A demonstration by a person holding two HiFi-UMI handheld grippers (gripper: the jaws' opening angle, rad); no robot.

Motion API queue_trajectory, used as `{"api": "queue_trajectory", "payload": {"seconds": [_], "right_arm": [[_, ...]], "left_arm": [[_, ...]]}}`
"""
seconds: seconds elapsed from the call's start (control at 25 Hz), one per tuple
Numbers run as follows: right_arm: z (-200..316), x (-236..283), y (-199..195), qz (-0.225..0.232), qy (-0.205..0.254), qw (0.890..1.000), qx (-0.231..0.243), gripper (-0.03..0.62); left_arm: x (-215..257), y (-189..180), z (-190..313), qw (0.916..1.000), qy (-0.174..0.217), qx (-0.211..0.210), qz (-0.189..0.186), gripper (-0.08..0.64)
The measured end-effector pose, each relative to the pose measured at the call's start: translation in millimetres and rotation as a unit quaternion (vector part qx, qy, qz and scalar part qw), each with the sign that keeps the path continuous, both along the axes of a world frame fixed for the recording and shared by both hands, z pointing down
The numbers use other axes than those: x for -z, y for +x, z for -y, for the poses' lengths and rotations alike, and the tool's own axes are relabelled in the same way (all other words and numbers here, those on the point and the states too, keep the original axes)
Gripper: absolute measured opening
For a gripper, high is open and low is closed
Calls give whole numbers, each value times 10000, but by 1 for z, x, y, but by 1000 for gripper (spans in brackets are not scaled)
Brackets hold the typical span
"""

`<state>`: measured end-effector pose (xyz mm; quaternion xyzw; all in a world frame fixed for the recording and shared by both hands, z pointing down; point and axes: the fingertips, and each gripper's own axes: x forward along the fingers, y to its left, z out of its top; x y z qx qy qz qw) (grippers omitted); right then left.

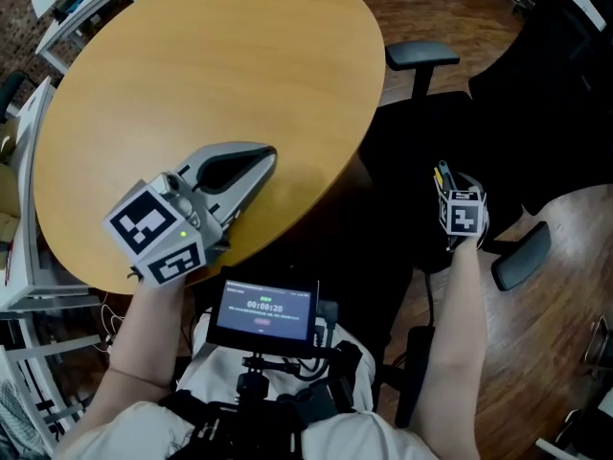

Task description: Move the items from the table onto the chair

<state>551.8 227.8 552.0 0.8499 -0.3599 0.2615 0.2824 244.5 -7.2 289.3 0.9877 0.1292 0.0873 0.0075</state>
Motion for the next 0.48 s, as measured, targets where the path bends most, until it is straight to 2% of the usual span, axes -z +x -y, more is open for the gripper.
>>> {"api": "queue_trajectory", "payload": {"seconds": [0.04,0.08,0.28,0.4,0.48], "right_arm": [[7,18,-2,-162,157,9997,42,30],[15,36,-4,-316,299,9990,118,11],[60,123,-35,-626,1215,9879,735,6],[90,173,-65,-523,1939,9715,1260,6],[110,208,-90,-416,2444,9539,1693,6]], "left_arm": [[-1,0,0,10000,1,1,5,9],[-2,0,1,10000,2,3,9,9],[-4,2,1,10000,-3,3,17,9],[-5,3,0,10000,-6,8,15,9],[-5,5,-1,10000,-3,12,15,9]]}}
